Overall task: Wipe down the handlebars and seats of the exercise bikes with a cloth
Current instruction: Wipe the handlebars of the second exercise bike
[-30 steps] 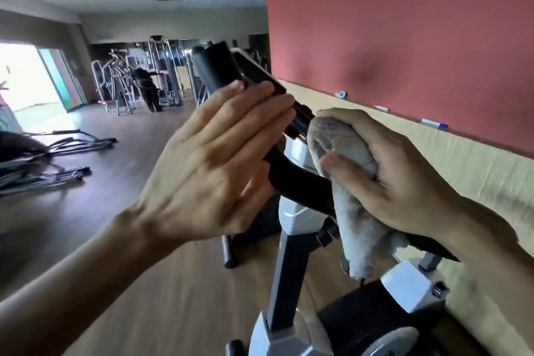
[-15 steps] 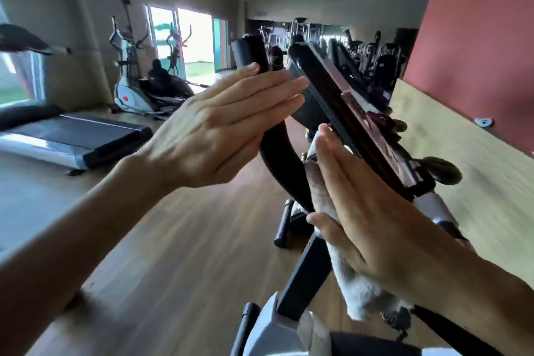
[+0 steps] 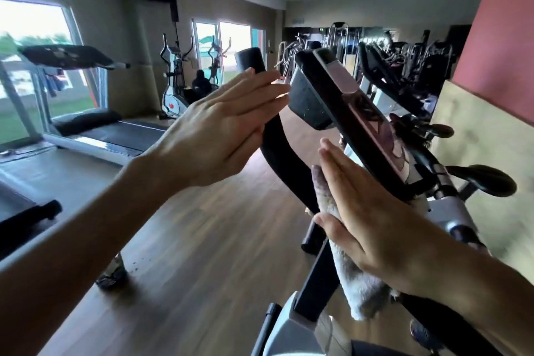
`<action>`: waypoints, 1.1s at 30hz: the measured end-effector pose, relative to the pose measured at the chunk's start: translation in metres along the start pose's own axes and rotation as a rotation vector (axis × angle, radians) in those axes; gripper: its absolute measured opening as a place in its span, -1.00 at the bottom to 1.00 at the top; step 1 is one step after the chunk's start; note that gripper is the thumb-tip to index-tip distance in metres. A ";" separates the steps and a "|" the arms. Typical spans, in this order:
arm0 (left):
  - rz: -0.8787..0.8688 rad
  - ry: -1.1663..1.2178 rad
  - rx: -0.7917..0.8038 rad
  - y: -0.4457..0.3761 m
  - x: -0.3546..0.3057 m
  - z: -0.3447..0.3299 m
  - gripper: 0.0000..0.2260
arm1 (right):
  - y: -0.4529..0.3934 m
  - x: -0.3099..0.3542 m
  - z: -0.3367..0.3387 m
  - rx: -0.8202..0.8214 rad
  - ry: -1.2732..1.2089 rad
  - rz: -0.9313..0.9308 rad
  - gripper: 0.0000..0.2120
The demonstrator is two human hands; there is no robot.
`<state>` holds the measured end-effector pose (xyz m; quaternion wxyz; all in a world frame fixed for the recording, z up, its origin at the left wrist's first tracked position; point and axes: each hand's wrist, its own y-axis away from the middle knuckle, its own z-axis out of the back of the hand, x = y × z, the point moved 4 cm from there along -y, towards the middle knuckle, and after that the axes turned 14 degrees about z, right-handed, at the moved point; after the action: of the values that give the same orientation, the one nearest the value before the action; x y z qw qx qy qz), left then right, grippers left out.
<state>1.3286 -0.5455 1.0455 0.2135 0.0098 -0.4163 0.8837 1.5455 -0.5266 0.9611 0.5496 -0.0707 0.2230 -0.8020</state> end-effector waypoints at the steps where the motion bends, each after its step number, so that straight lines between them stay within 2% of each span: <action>1: 0.014 -0.039 -0.003 0.000 -0.002 -0.003 -0.59 | -0.010 -0.001 0.001 0.039 -0.007 -0.004 -0.27; 3: 0.043 -0.067 -0.006 0.001 -0.009 -0.007 -0.62 | -0.038 -0.005 0.004 0.095 -0.100 -0.023 -0.25; 5: 0.065 -0.056 -0.006 0.001 -0.011 -0.008 -0.63 | -0.055 -0.011 0.008 0.074 -0.217 -0.006 -0.25; 10: 0.101 -0.001 -0.034 0.003 -0.011 -0.013 -0.63 | -0.034 -0.025 0.014 -0.047 -0.303 0.216 -0.41; 13: 0.120 0.043 -0.046 0.002 -0.012 -0.016 -0.63 | -0.027 -0.033 0.035 -0.163 -0.199 0.301 -0.53; 16: 0.125 0.049 -0.056 0.001 -0.013 -0.019 -0.63 | -0.025 -0.029 0.060 -0.410 0.037 0.367 -0.57; 18: 0.137 0.050 -0.063 0.002 -0.014 -0.020 -0.63 | -0.022 -0.016 0.064 -0.484 0.120 0.402 -0.60; 20: 0.144 0.052 -0.072 0.002 -0.014 -0.020 -0.63 | -0.018 -0.006 0.049 -0.307 -0.006 0.433 -0.57; 22: 0.152 0.045 -0.082 0.002 -0.015 -0.021 -0.63 | -0.007 -0.003 0.033 -0.045 -0.274 0.350 -0.50; 23: 0.157 0.040 -0.082 0.002 -0.016 -0.022 -0.63 | 0.000 -0.003 0.030 0.019 -0.391 0.297 -0.48; 25: 0.166 0.035 -0.085 0.002 -0.018 -0.024 -0.63 | 0.008 -0.004 0.033 0.053 -0.550 0.227 -0.47; 27: 0.171 0.032 -0.088 0.002 -0.020 -0.024 -0.63 | 0.012 -0.003 0.033 0.058 -0.605 0.179 -0.41; 33: 0.193 0.025 -0.130 0.000 -0.024 -0.030 -0.66 | -0.014 -0.008 0.013 -0.023 -0.387 0.027 -0.19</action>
<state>1.3548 -0.5328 1.0212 0.1328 -0.0555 -0.4692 0.8713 1.5413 -0.5186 0.9795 0.5919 -0.2269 0.1232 -0.7635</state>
